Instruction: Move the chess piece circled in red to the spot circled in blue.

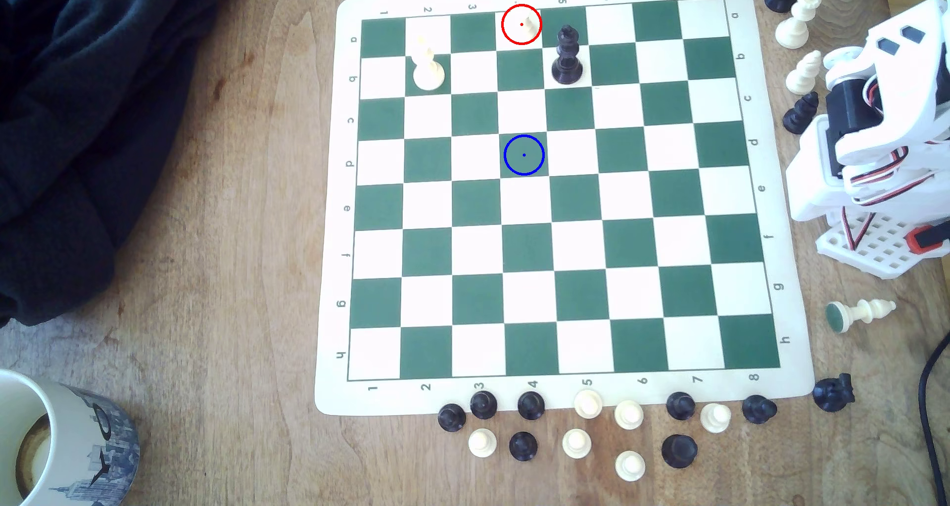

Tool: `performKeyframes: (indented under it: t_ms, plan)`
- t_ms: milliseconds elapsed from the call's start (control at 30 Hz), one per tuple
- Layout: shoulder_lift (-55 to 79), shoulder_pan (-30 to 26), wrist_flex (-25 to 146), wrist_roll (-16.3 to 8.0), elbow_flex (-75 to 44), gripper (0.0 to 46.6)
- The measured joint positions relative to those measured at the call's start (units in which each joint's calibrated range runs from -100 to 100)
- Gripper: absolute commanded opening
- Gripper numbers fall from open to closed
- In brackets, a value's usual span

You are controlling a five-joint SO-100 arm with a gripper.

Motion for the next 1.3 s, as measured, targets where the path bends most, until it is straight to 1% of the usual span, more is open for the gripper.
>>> performKeyframes:
  t_ms: [100, 167, 333, 467, 500, 633, 667, 733, 800, 867, 933, 1100, 1200, 1300]
  plan:
    - [0.00, 0.66, 0.56, 0.00, 0.00, 0.4]
    - [0.00, 2.65, 5.50, 0.24, 0.00, 0.4]
    - [0.00, 5.46, 20.80, 0.24, 0.00, 0.3]
    - [0.00, 8.70, 38.57, 0.10, -1.90, 0.3]
    - [0.00, 11.14, 49.96, -0.05, -5.06, 0.3]
    - [0.00, 15.78, 71.63, -0.05, -9.85, 0.3]
    - [-0.17, 17.92, 80.64, -0.10, -12.38, 0.3]
    - [0.50, 18.44, 87.81, -0.10, -14.37, 0.3]
    - [4.44, 20.13, 98.17, -0.10, -19.52, 0.3]
    - [7.71, 21.46, 104.22, -0.10, -22.59, 0.3]
    - [15.75, 22.20, 112.67, -0.10, -29.10, 0.3]
    - [32.76, 24.34, 126.61, -0.20, -39.86, 0.5]
    - [35.02, 25.81, 130.52, -0.29, -41.30, 0.2]
    - [36.45, 27.65, 133.94, -1.76, -44.10, 0.2]
